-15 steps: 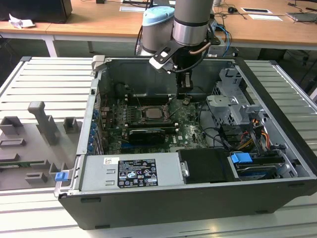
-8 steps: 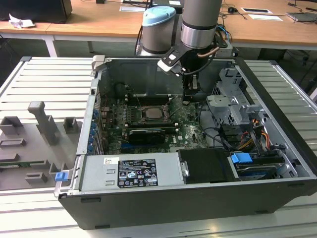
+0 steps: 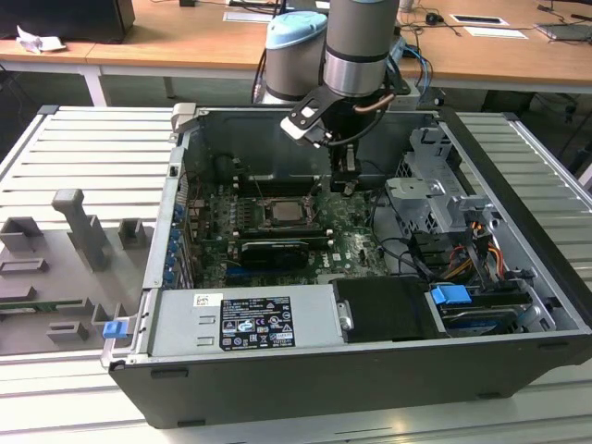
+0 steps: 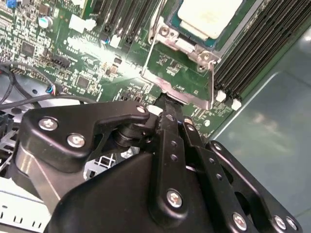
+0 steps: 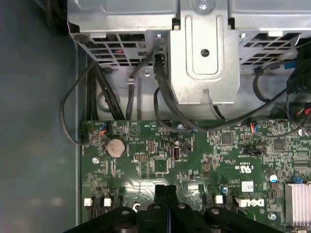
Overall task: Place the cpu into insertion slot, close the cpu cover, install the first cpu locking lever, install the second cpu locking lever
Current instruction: 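Close the cpu cover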
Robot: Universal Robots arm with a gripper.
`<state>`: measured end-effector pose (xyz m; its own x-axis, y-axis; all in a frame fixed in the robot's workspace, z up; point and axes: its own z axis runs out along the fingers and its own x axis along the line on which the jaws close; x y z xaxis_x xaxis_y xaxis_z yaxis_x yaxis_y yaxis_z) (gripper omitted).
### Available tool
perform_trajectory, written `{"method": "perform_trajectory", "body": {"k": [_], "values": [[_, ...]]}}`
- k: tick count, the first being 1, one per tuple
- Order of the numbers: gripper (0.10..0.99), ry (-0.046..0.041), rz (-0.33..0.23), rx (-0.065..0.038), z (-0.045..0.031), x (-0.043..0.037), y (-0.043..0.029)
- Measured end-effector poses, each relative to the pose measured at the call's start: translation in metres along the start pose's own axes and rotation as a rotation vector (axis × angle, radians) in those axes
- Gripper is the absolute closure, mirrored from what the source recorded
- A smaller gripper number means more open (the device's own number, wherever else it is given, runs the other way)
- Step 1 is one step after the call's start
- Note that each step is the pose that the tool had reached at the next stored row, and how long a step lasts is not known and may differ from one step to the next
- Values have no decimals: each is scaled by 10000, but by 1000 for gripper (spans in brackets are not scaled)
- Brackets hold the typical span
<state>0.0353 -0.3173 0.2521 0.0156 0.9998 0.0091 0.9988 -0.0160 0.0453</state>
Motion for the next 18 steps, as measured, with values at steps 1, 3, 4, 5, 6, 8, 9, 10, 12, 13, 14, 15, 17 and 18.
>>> {"method": "perform_trajectory", "body": {"k": [1,3,4,5,6,8,9,10,12,13,14,15,17,18], "values": [[980,-1,-1,1,-1,0,-12],[980,0,0,0,-1,0,-29],[980,0,0,0,-2,0,-37],[980,1,0,0,-2,-1,-45],[980,1,-1,0,-3,-1,-61],[980,3,0,0,-4,-1,-99],[980,5,-2,0,-3,-1,-123],[980,6,-1,-1,-2,-2,-153],[980,3,-1,0,2,-4,-249],[980,3,-1,-1,6,-4,-293],[980,2,-1,0,10,-5,-339],[980,3,0,0,26,-7,-424],[980,2,0,0,50,-8,-504],[980,2,-1,0,64,-8,-530]]}}
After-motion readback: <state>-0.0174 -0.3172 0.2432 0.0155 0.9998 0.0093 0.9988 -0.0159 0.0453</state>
